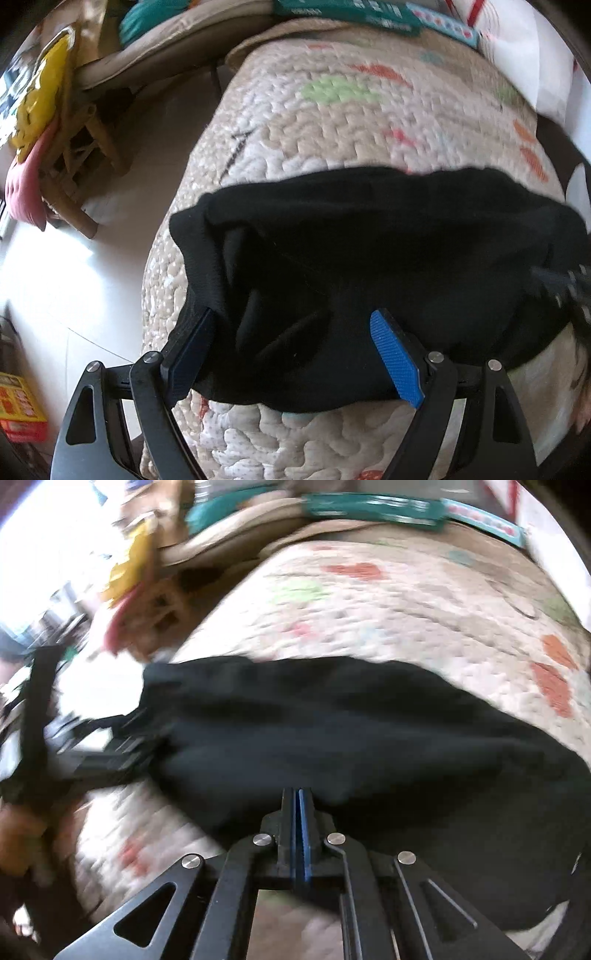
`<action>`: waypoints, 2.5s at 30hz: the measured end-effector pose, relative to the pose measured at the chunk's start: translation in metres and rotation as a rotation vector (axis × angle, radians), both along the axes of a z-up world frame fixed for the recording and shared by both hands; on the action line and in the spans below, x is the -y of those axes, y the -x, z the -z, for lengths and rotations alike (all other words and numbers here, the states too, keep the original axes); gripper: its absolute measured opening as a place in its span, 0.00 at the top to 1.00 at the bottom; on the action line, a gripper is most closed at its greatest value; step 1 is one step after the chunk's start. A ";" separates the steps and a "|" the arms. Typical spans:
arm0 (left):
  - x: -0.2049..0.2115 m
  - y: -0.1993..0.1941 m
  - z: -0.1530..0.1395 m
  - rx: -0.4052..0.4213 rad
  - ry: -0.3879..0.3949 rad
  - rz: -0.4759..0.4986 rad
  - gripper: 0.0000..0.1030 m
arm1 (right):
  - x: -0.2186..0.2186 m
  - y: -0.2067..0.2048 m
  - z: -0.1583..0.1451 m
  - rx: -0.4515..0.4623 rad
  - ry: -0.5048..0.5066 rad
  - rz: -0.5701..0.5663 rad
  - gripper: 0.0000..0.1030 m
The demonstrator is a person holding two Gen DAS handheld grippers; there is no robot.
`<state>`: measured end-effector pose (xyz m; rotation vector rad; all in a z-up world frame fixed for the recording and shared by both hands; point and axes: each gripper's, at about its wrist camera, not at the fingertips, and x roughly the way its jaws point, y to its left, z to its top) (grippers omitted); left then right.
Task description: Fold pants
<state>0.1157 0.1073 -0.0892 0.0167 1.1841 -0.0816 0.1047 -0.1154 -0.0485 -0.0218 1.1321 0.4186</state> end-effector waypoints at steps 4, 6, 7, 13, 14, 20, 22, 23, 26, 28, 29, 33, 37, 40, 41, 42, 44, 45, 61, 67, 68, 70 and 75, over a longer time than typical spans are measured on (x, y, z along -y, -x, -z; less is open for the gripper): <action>-0.010 0.008 -0.006 -0.008 0.038 0.034 0.18 | -0.001 0.005 0.024 -0.100 0.002 0.000 0.95; -0.027 0.012 -0.012 0.006 0.088 -0.006 0.18 | -0.006 0.007 0.021 -0.126 0.021 -0.042 0.92; -0.042 0.014 -0.015 0.016 0.113 -0.053 0.18 | -0.008 0.007 0.018 -0.129 0.027 -0.060 0.90; -0.114 0.023 -0.017 0.024 0.222 -0.343 0.18 | -0.046 -0.033 -0.026 0.031 0.023 -0.181 0.34; -0.117 0.024 -0.018 0.026 0.235 -0.368 0.18 | -0.055 -0.039 -0.029 0.041 0.005 -0.199 0.33; -0.100 0.022 -0.004 -0.013 0.283 -0.427 0.18 | -0.133 -0.079 -0.027 0.019 -0.038 -0.340 0.33; -0.092 0.020 0.008 -0.044 0.350 -0.440 0.18 | -0.154 -0.090 -0.020 -0.021 -0.061 -0.383 0.33; -0.089 0.022 0.014 -0.048 0.393 -0.440 0.18 | -0.166 -0.093 -0.018 -0.039 -0.063 -0.407 0.33; -0.083 0.029 0.019 -0.010 0.378 -0.419 0.18 | -0.201 -0.105 -0.006 -0.098 -0.054 -0.495 0.33; -0.084 0.031 0.019 0.005 0.382 -0.415 0.18 | -0.227 -0.109 0.004 -0.106 -0.015 -0.550 0.33; -0.086 0.031 0.020 0.010 0.398 -0.426 0.18 | -0.238 -0.113 0.010 -0.116 -0.006 -0.569 0.33; -0.090 0.031 0.022 0.018 0.412 -0.453 0.18 | -0.273 -0.113 0.028 -0.167 0.051 -0.661 0.32; -0.091 0.031 0.021 0.022 0.410 -0.460 0.18 | -0.290 -0.101 0.033 -0.160 0.096 -0.742 0.31; -0.092 0.030 0.021 0.027 0.423 -0.468 0.18 | -0.287 -0.090 0.032 -0.151 0.142 -0.778 0.70; -0.092 0.030 0.021 0.029 0.427 -0.471 0.18 | -0.283 -0.090 0.030 -0.156 0.126 -0.772 0.74; -0.094 0.030 0.022 0.032 0.431 -0.473 0.18 | -0.277 -0.090 0.024 -0.159 0.097 -0.761 0.75; -0.095 0.030 0.022 0.041 0.439 -0.479 0.17 | -0.264 -0.089 0.013 -0.135 0.065 -0.741 0.75; -0.095 0.029 0.022 0.046 0.444 -0.481 0.16 | -0.259 -0.089 0.008 -0.129 0.045 -0.725 0.75; -0.071 0.009 -0.004 0.080 0.683 -0.287 0.86 | -0.208 -0.091 -0.037 -0.066 -0.047 -0.607 0.75; -0.038 0.003 -0.032 0.109 0.644 -0.197 0.86 | -0.172 -0.088 -0.057 -0.027 -0.069 -0.542 0.75; -0.031 0.003 -0.035 0.110 0.637 -0.179 0.86 | -0.160 -0.087 -0.061 -0.020 -0.075 -0.523 0.75; -0.009 0.001 -0.040 0.107 0.615 -0.137 0.86 | -0.139 -0.087 -0.065 -0.015 -0.082 -0.490 0.75; 0.050 -0.007 -0.037 0.062 0.628 -0.069 0.86 | -0.078 -0.087 -0.063 -0.013 -0.060 -0.390 0.75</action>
